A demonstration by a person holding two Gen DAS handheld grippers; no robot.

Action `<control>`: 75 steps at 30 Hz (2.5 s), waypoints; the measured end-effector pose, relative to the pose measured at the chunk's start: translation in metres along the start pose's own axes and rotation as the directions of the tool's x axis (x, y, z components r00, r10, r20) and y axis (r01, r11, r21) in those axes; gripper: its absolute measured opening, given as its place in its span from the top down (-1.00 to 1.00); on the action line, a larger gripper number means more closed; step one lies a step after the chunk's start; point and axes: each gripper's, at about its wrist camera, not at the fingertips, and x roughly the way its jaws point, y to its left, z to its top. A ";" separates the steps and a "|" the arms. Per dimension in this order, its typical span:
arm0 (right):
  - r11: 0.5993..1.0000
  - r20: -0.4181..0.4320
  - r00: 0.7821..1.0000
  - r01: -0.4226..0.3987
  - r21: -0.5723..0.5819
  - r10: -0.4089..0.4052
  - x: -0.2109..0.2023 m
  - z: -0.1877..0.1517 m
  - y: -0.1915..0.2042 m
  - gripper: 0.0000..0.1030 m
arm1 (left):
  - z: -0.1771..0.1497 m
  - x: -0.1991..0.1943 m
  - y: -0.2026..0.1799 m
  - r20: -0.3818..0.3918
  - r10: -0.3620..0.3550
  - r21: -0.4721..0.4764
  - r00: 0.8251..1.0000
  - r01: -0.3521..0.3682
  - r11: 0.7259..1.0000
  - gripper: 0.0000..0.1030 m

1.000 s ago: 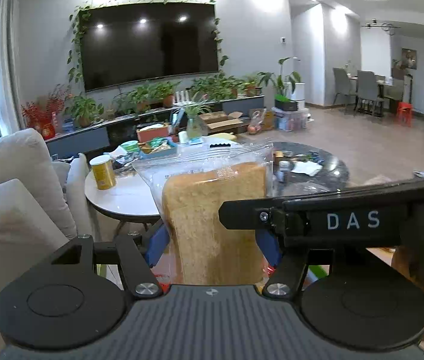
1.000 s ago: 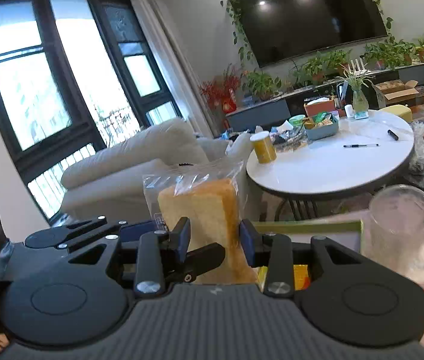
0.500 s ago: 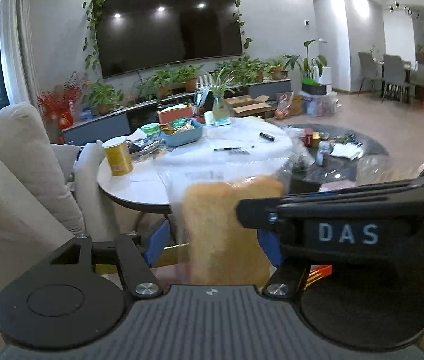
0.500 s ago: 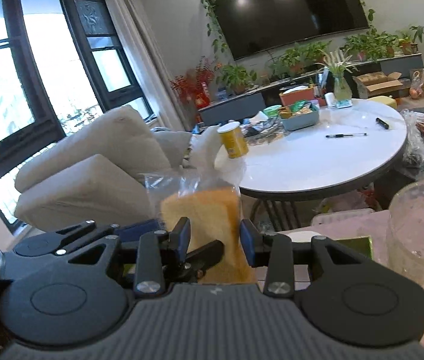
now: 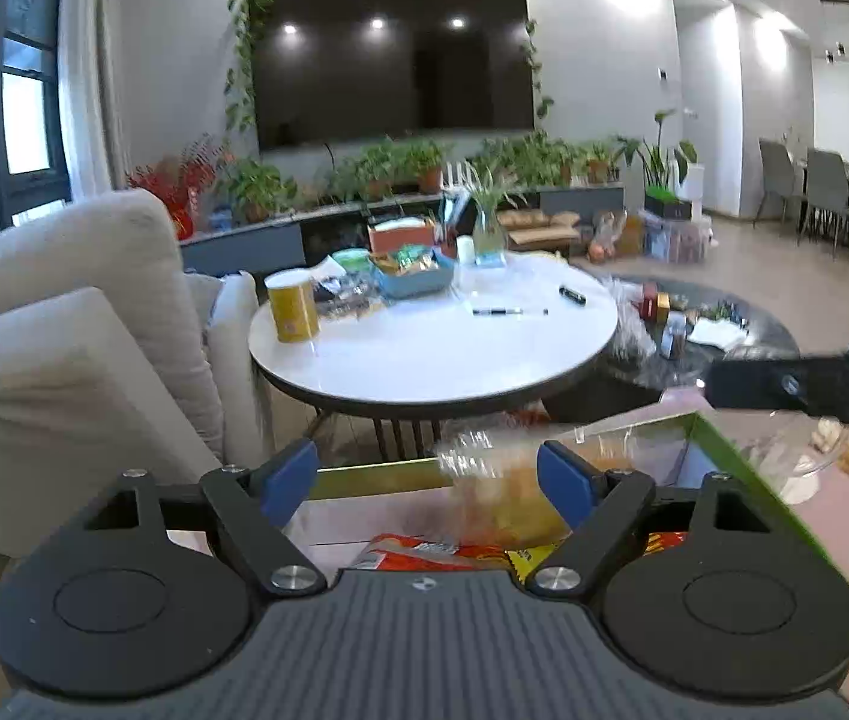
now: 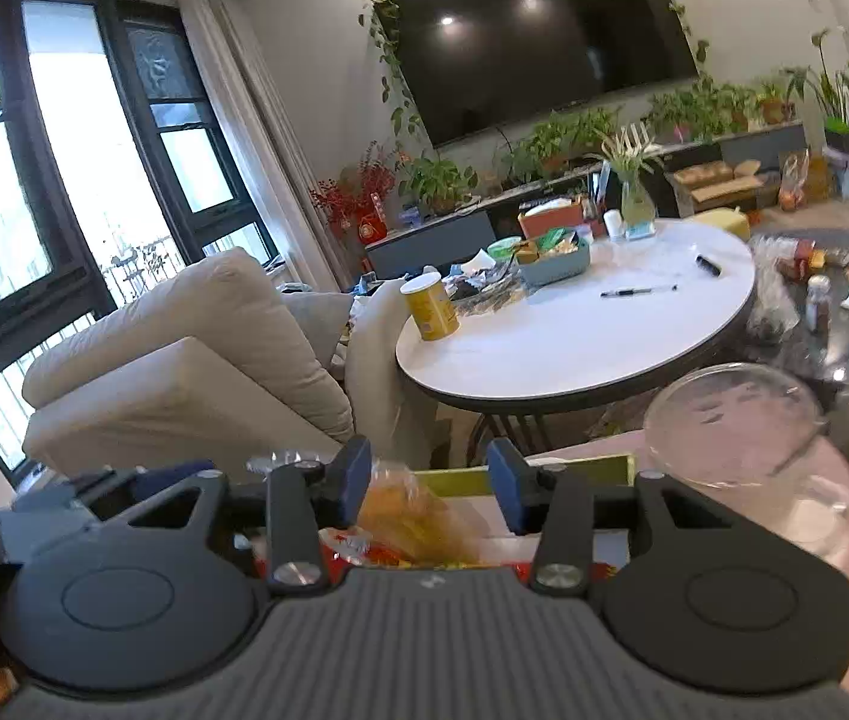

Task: Organize snacks
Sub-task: 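Open the right gripper to drop the bread loaf into the box, then move the right tool to the orange cheese packet while the left tool reaches the blue-and-red bag, then close the right gripper on the cheese packet while the left gripper closes on the blue-and-red bag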

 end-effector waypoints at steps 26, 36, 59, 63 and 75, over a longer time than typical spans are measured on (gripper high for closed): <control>0.980 -0.020 0.999 -0.053 -0.194 0.050 -0.132 -0.095 0.066 0.06 | -0.114 -0.219 0.042 -0.017 0.095 -0.114 0.995 -0.096 0.989 -0.92; 0.985 -0.087 0.993 -0.092 -0.146 0.080 -0.135 -0.118 0.083 0.06 | -0.164 -0.225 0.038 -0.152 0.075 -0.117 0.985 -0.093 0.989 -0.92; 0.957 -0.183 0.979 0.034 -0.287 -0.089 -0.076 -0.165 0.123 -0.15 | -0.191 -0.202 0.054 -0.223 0.066 -0.252 0.973 -0.123 0.960 -0.48; 0.949 -0.194 0.976 0.033 -0.313 -0.098 -0.063 -0.166 0.131 -0.15 | -0.196 -0.198 0.056 -0.238 0.061 -0.241 0.969 -0.119 0.963 -0.06; 0.944 -0.254 0.950 0.097 -0.315 -0.182 -0.015 -0.167 0.137 -0.15 | -0.201 -0.198 0.061 -0.204 0.027 -0.202 0.979 -0.069 0.977 0.01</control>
